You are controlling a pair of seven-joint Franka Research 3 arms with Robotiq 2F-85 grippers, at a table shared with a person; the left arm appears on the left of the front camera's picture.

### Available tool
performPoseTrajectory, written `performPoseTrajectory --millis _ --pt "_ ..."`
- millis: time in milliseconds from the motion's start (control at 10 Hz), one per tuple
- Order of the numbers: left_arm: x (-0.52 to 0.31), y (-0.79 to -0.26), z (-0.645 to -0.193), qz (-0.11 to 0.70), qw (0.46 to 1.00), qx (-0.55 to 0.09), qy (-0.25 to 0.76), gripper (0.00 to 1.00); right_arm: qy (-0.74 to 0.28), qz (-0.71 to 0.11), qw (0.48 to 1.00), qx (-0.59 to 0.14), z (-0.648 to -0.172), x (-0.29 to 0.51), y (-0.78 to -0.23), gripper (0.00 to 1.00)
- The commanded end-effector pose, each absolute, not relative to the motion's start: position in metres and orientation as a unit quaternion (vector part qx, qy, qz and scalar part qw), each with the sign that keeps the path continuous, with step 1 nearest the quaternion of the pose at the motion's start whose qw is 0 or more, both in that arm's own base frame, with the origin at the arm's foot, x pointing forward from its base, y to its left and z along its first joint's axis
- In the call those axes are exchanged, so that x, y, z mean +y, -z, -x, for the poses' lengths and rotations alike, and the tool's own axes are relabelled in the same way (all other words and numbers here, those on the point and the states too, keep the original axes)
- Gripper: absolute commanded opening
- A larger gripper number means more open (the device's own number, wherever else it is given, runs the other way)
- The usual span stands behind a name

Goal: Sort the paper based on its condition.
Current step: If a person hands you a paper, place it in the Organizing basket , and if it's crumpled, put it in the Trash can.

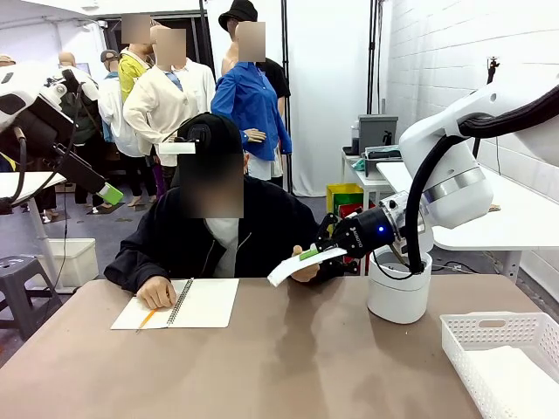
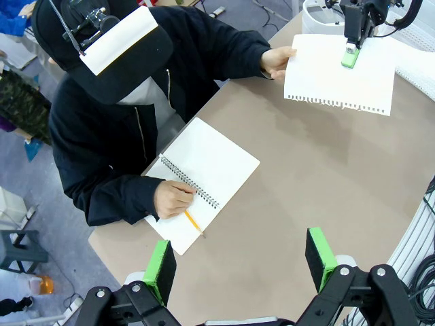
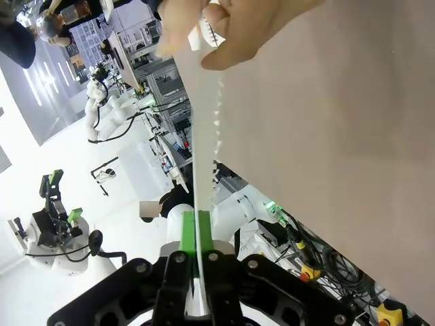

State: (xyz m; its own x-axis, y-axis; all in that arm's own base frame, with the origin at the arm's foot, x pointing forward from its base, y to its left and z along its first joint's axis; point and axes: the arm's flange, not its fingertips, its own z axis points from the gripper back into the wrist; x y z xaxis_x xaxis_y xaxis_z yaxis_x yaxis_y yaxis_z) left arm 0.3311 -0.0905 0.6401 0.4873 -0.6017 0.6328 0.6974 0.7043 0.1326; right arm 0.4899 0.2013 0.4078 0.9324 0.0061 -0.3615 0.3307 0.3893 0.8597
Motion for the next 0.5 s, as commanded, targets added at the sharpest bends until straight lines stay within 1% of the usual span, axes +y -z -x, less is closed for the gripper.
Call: performPoseTrajectory --millis 0,400 --pt "-0.09 -0.64 -0.33 0.067 0.862 -0.334 0.376 1.0 0.076 -0.551 0.818 0.147 -0.491 0.203 -0.421 0.0" --pt "-0.09 -0.64 -0.33 0.067 0.862 -0.334 0.376 1.0 -0.039 -0.59 0.804 0.061 -0.496 0.188 -0.486 0.0"
